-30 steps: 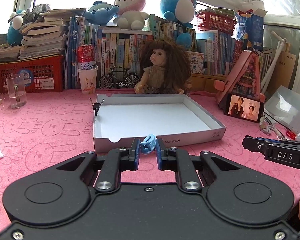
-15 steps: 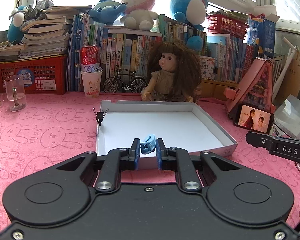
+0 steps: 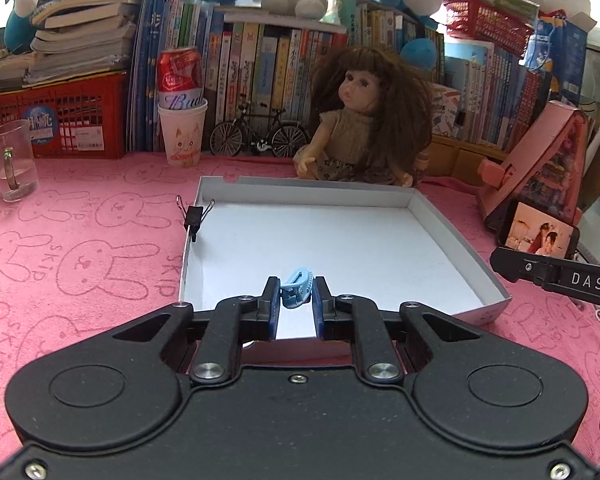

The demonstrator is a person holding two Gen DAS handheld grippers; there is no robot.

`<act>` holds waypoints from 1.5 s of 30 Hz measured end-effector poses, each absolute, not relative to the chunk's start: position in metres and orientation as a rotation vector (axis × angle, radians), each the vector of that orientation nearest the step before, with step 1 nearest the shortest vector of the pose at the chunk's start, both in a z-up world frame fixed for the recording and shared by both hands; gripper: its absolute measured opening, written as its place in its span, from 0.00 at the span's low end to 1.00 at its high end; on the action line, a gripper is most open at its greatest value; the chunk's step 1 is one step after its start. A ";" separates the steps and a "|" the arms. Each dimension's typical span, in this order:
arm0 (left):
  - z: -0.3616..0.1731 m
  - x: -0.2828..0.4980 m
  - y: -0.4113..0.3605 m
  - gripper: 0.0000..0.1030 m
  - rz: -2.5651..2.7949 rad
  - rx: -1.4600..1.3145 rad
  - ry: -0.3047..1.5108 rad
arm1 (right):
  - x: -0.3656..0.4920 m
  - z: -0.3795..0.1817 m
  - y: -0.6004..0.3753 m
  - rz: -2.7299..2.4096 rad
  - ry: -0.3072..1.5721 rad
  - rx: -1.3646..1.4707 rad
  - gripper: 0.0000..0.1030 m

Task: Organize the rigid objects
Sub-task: 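Carry the blue clip with the left tool while the right tool carries the cap into the tray, then open the left tool releasing the clip while the right tool releases the cap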

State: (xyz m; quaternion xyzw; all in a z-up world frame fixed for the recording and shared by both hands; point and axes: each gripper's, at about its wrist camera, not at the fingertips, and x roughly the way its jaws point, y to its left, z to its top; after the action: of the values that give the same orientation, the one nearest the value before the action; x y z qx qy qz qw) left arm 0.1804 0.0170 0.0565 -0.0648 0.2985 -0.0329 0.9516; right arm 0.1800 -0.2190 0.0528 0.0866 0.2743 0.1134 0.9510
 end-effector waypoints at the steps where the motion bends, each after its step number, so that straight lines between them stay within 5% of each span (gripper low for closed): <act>1: 0.055 0.186 0.017 0.15 -0.067 -0.131 0.616 | 0.187 0.051 -0.219 0.236 0.575 0.182 0.36; 19: 0.029 0.251 0.022 0.15 -0.066 -0.188 0.817 | 0.253 0.019 -0.206 0.237 0.849 0.183 0.36; 31: 0.019 0.255 0.017 0.16 -0.070 -0.166 0.847 | 0.259 0.013 -0.203 0.234 0.868 0.180 0.40; 34: 0.021 0.253 0.016 0.29 -0.074 -0.166 0.839 | 0.257 0.014 -0.207 0.244 0.855 0.208 0.58; 36: 0.023 0.251 0.015 0.40 -0.065 -0.158 0.827 | 0.255 0.016 -0.209 0.248 0.848 0.215 0.60; 45: 0.041 0.227 0.011 0.52 -0.091 -0.149 0.759 | 0.230 0.028 -0.210 0.271 0.785 0.189 0.75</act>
State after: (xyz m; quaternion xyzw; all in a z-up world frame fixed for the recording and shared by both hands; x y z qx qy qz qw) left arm 0.2274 0.0105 0.0409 -0.0727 0.3699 -0.0445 0.9252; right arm 0.2303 -0.2101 0.0281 0.0916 0.3806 0.1315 0.9107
